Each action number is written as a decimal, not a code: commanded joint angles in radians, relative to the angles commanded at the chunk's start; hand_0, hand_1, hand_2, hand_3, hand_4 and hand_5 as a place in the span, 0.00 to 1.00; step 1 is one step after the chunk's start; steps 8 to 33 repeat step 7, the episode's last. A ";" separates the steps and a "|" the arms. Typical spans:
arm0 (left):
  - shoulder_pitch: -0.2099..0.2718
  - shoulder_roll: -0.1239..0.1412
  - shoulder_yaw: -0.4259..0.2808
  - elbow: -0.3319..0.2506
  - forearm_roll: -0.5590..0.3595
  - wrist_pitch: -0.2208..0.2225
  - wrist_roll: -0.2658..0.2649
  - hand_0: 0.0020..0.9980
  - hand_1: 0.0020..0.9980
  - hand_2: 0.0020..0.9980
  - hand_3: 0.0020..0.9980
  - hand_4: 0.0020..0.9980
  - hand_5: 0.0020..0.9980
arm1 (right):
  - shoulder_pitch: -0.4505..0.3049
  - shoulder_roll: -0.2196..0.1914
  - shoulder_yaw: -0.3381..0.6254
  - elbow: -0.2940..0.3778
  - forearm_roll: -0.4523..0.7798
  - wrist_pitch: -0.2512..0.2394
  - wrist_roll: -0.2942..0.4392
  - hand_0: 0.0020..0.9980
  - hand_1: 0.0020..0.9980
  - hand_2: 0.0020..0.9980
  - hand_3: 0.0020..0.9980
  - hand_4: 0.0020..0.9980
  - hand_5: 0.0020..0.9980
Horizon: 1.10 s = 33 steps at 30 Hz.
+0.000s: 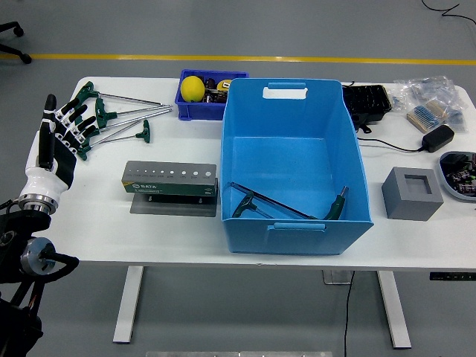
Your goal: Lift tool from toolbox,place it in box,lift tool from toolbox,place it in box
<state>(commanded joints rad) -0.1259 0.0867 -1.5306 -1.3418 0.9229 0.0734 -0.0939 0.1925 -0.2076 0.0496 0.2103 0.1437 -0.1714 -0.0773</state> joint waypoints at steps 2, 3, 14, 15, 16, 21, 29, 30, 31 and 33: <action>0.000 -0.001 -0.004 0.000 0.000 0.000 0.000 0.81 0.76 0.84 0.81 0.94 0.88 | 0.000 0.000 -0.003 0.000 0.005 0.000 0.001 0.70 0.70 0.77 0.61 0.85 0.73; 0.001 -0.002 -0.006 -0.001 0.000 0.000 0.000 0.81 0.76 0.84 0.81 0.94 0.88 | 0.000 0.000 -0.005 0.000 0.007 0.000 0.002 0.70 0.70 0.77 0.61 0.85 0.73; 0.004 -0.002 -0.014 0.002 0.003 0.000 0.000 0.81 0.76 0.85 0.81 0.94 0.88 | 0.000 -0.001 -0.011 -0.002 0.015 0.000 0.004 0.70 0.70 0.77 0.61 0.85 0.73; 0.004 -0.002 -0.014 0.002 0.003 0.000 0.000 0.81 0.76 0.85 0.81 0.94 0.88 | 0.000 -0.001 -0.011 -0.002 0.015 0.000 0.004 0.70 0.70 0.77 0.61 0.85 0.73; 0.004 -0.002 -0.014 0.002 0.003 0.000 0.000 0.81 0.76 0.85 0.81 0.94 0.88 | 0.000 -0.001 -0.011 -0.002 0.015 0.000 0.004 0.70 0.70 0.77 0.61 0.85 0.73; 0.004 -0.002 -0.014 0.002 0.003 0.000 0.000 0.81 0.76 0.85 0.81 0.94 0.88 | 0.000 -0.001 -0.011 -0.002 0.015 0.000 0.004 0.70 0.70 0.77 0.61 0.85 0.73; 0.004 -0.002 -0.014 0.002 0.003 0.000 0.000 0.81 0.76 0.85 0.81 0.94 0.88 | 0.000 -0.001 -0.011 -0.002 0.015 0.000 0.004 0.70 0.70 0.77 0.61 0.85 0.73; 0.004 -0.002 -0.014 0.002 0.003 0.000 0.000 0.81 0.76 0.85 0.81 0.94 0.88 | 0.000 -0.001 -0.011 -0.002 0.015 0.000 0.004 0.70 0.70 0.77 0.61 0.85 0.73; 0.004 -0.002 -0.014 0.002 0.003 0.000 0.000 0.81 0.76 0.85 0.81 0.94 0.88 | 0.000 -0.001 -0.011 -0.002 0.015 0.000 0.004 0.70 0.70 0.77 0.61 0.85 0.73; 0.004 -0.002 -0.014 0.002 0.003 0.000 0.000 0.81 0.76 0.85 0.81 0.94 0.88 | 0.000 -0.001 -0.011 -0.002 0.015 0.000 0.004 0.70 0.70 0.77 0.61 0.85 0.73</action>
